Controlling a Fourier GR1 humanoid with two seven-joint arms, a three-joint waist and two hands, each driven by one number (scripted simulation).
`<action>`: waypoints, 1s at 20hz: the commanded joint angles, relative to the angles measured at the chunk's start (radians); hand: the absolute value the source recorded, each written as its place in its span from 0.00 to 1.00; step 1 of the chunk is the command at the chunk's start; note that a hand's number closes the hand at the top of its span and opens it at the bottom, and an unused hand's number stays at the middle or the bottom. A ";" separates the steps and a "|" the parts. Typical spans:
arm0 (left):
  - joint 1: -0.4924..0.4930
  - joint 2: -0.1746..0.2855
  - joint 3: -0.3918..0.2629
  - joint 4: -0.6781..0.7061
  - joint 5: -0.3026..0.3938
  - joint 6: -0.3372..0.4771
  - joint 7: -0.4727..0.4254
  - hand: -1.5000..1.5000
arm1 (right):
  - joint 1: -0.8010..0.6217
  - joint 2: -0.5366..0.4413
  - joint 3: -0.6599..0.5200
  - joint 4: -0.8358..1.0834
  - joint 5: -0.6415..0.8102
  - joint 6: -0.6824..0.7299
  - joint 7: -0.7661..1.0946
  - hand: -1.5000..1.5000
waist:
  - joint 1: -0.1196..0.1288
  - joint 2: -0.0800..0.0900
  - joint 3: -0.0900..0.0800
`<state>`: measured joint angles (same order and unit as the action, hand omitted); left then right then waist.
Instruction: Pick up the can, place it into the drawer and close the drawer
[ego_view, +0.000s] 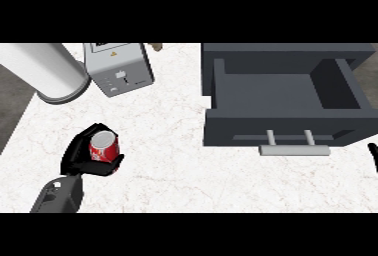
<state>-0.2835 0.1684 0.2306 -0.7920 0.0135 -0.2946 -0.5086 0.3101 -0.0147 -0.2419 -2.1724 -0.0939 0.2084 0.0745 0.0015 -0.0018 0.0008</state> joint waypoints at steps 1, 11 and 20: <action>-0.006 -0.054 0.085 -0.064 0.058 0.177 0.056 1.00 | 0.021 0.014 0.018 -0.048 -0.003 -0.007 0.024 0.00 | 0.002 -0.003 0.000; 0.018 -0.119 -0.067 -0.449 0.037 0.270 0.314 1.00 | -0.052 -0.006 -0.036 -0.013 -0.003 -0.013 0.037 0.00 | -0.001 0.000 0.000; -0.164 -0.168 -0.214 -0.575 -0.036 0.423 0.512 1.00 | 0.007 -0.002 -0.048 0.004 -0.045 0.021 -0.022 0.00 | -0.010 0.001 0.000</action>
<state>-0.3577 0.0106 0.0606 -1.3465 0.0007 0.0729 -0.0769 0.3206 -0.0142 -0.2685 -2.1815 -0.1171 0.2191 0.0619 -0.0043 -0.0021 0.0004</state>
